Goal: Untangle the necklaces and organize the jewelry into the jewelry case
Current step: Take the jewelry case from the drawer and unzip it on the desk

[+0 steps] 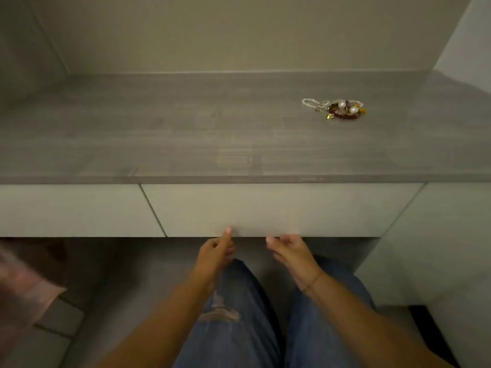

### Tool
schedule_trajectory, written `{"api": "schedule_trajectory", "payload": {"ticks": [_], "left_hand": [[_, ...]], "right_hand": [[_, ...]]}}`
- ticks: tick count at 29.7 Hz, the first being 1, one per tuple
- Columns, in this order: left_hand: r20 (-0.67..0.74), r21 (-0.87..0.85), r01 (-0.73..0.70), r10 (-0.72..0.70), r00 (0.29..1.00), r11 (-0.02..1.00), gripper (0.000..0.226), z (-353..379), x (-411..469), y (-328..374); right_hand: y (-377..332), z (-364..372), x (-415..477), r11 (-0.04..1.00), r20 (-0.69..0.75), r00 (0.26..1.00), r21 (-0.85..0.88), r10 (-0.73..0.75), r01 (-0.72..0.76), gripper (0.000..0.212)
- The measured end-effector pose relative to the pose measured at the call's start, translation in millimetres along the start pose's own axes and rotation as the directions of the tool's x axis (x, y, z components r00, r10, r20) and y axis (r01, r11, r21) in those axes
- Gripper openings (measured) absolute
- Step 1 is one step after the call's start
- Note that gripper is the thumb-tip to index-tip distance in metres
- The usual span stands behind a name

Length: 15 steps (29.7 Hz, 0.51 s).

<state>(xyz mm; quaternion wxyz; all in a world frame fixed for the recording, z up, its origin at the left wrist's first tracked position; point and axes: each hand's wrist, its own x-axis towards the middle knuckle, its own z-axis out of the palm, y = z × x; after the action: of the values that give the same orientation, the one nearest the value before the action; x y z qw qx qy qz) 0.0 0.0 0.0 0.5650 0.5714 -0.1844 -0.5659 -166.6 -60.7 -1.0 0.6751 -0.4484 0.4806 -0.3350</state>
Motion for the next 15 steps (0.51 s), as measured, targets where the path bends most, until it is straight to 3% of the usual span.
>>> {"api": "schedule_trajectory", "payload": {"ticks": [2,5,7,10,15], "left_hand": [[-0.076,-0.079,0.014,-0.020,0.997,0.997,0.038,4.4,5.8,-5.6],[0.028,-0.234,0.024,-0.018,0.999,0.972,0.062,7.7,12.1,-12.0],[0.034,-0.325,-0.002,0.013,0.999,0.946,0.066,7.9,13.6,-10.3],[-0.012,-0.365,-0.030,0.027,1.000,0.931,0.052,8.6,13.3,-5.1],[-0.026,-0.339,-0.031,0.024,0.999,0.940,0.049,7.2,10.4,-3.1]], "right_hand": [[1.8,8.1,3.3,0.980,0.039,0.996,0.183,0.076,-0.082,0.022],[3.3,14.5,5.6,0.907,0.032,0.995,0.408,0.095,-0.100,0.028],[4.3,10.3,8.6,0.870,0.040,0.997,0.486,0.070,-0.081,0.037],[2.2,4.8,11.6,0.867,0.110,0.994,0.493,0.013,-0.066,0.038],[0.5,4.2,10.8,0.898,0.085,0.996,0.435,0.033,-0.067,0.033]]}}
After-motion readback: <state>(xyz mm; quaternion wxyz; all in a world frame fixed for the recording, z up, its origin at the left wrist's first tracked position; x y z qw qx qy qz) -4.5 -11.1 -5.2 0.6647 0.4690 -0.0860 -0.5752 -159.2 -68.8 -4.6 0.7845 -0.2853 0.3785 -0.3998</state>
